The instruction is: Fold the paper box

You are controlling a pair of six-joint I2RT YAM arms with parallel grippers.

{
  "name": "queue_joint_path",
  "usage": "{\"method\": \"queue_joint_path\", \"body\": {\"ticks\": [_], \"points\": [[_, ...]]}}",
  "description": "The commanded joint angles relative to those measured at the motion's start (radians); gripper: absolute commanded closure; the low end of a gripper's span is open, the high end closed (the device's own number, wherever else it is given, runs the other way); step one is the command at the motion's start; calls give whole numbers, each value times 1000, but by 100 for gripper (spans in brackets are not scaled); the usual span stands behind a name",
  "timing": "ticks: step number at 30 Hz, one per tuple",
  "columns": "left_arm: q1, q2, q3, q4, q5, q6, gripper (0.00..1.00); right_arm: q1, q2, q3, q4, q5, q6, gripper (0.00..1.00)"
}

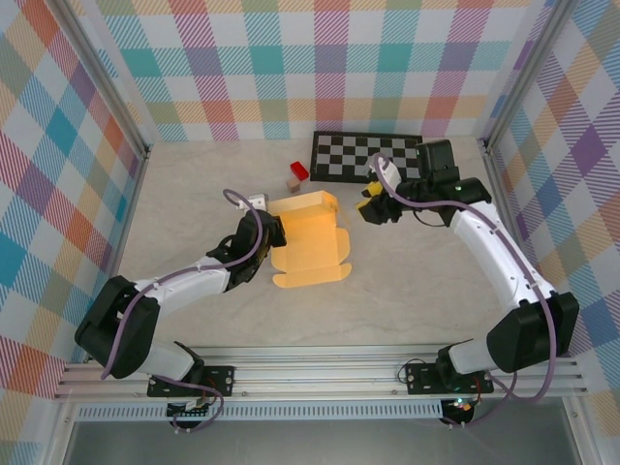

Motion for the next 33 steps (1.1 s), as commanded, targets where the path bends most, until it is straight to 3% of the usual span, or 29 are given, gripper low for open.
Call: {"method": "queue_joint_path", "body": {"ticks": [1, 4, 8, 12, 17, 24, 29, 33], "points": [[2, 12, 10, 11, 21, 29, 100, -4, 47, -25, 53, 167, -70, 50], [2, 17, 14, 20, 50, 43, 100, -4, 79, -57, 112, 200, -164, 51], [2, 19, 20, 28, 91, 68, 100, -4, 113, -62, 160, 151, -241, 51], [2, 20, 24, 34, 115, 70, 100, 19, 163, -9, 106, 59, -273, 50], [2, 32, 37, 45, 141, 61, 100, 97, 222, 12, 64, 61, -307, 49], [2, 49, 48, 54, 172, 45, 100, 150, 270, 63, 95, 10, -213, 49], [2, 40, 47, 54, 174, 43, 100, 189, 292, 77, 100, 123, -195, 49], [1, 41, 54, 42, 167, 24, 100, 192, 274, 20, 209, 161, -103, 48]]}}
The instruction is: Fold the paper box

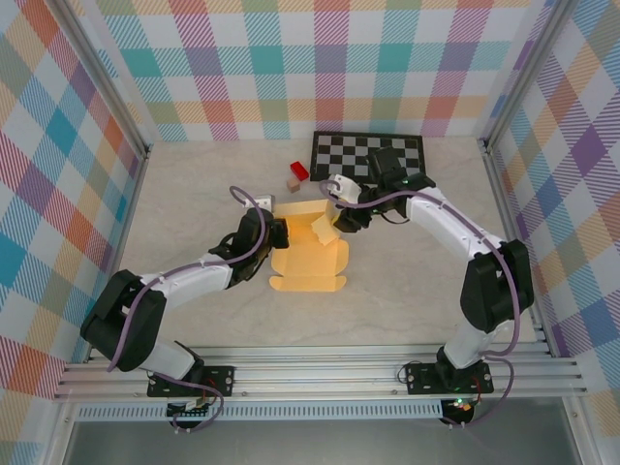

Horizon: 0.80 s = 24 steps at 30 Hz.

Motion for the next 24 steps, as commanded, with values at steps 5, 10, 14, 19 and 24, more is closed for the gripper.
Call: {"method": "queue_joint_path", "body": {"ticks": [5, 10, 14, 19, 24], "points": [[-14, 24, 66, -32, 3, -53, 100, 29, -43, -114, 239, -73, 177, 47], [-14, 41, 75, -75, -52, -97, 100, 31, -52, -201, 371, -44, 284, 47], [-14, 58, 88, -96, -60, -118, 100, 37, -45, -241, 437, -52, 349, 47], [-13, 71, 97, -121, -77, -118, 100, 40, -46, -265, 438, -70, 334, 47], [-15, 92, 102, -146, -109, -88, 100, 34, -56, -292, 390, -88, 248, 47]]}}
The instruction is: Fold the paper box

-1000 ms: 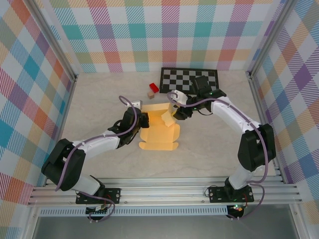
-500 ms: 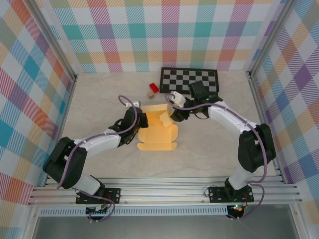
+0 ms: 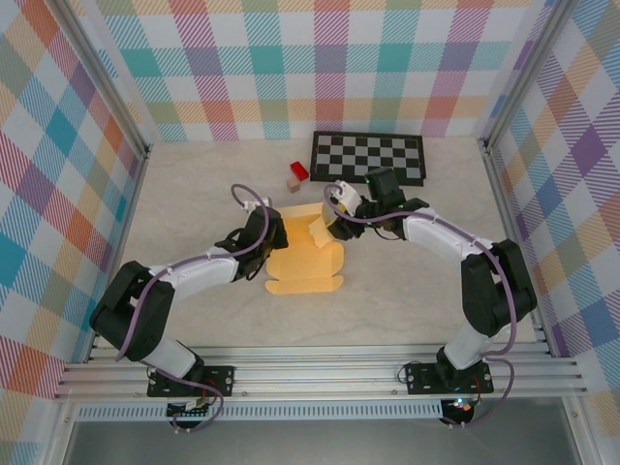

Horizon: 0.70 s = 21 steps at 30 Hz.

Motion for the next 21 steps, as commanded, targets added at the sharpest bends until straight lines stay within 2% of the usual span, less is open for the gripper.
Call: {"method": "queue_joint_path", "body": {"ticks": [1, 9, 18, 21], "points": [[-15, 26, 31, 13, -13, 16, 100, 20, -27, -27, -2, -83, -56, 47], [-38, 49, 18, 25, -23, 82, 100, -22, -32, -112, 54, -71, -43, 47], [-82, 61, 37, 27, -10, 95, 100, -23, 1, -149, 198, 15, 70, 48], [-105, 70, 54, 15, -22, 95, 100, -23, 12, -153, 247, 85, 126, 48]]}}
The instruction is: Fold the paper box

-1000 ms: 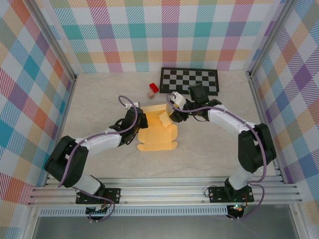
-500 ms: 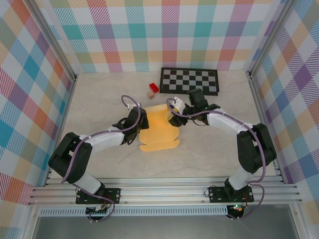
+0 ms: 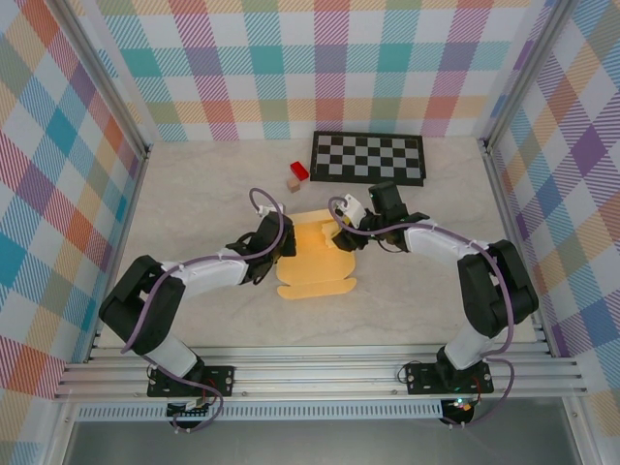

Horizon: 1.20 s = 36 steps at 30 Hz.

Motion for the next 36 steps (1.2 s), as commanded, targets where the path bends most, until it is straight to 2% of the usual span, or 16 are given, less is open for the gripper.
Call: {"method": "queue_joint_path", "body": {"ticks": [1, 8, 9, 11, 12, 14, 15, 18, 23, 25, 30, 31, 36], "points": [[-39, 17, 46, 4, -5, 15, 100, -3, 23, -2, 120, 76, 93, 48], [-79, 65, 108, -47, -44, -27, 100, 41, 50, -13, 207, 273, 208, 52], [-81, 74, 118, -55, -50, -38, 100, 55, 55, -17, 227, 308, 233, 58], [-83, 91, 138, -80, -70, -69, 100, 90, 62, -16, 238, 392, 295, 76], [-84, 98, 152, -103, -95, -97, 100, 109, 62, -18, 238, 442, 304, 83], [-84, 110, 172, -139, -135, -145, 100, 157, 65, -24, 237, 582, 382, 99], [-84, 114, 180, -154, -154, -170, 100, 177, 68, -21, 222, 647, 420, 100], [-85, 116, 190, -169, -182, -220, 100, 206, 85, 4, 119, 814, 552, 100], [-85, 123, 203, -194, -204, -248, 100, 206, 103, 7, 72, 828, 663, 98], [-85, 129, 212, -210, -220, -247, 100, 204, 96, 1, 89, 782, 653, 84], [-83, 152, 230, -248, -258, -228, 100, 183, 46, -20, 108, 573, 611, 72], [-84, 158, 234, -258, -265, -224, 100, 177, 30, -27, 107, 539, 595, 66], [-83, 168, 237, -267, -276, -210, 100, 143, -34, -72, 90, 406, 470, 56]]}}
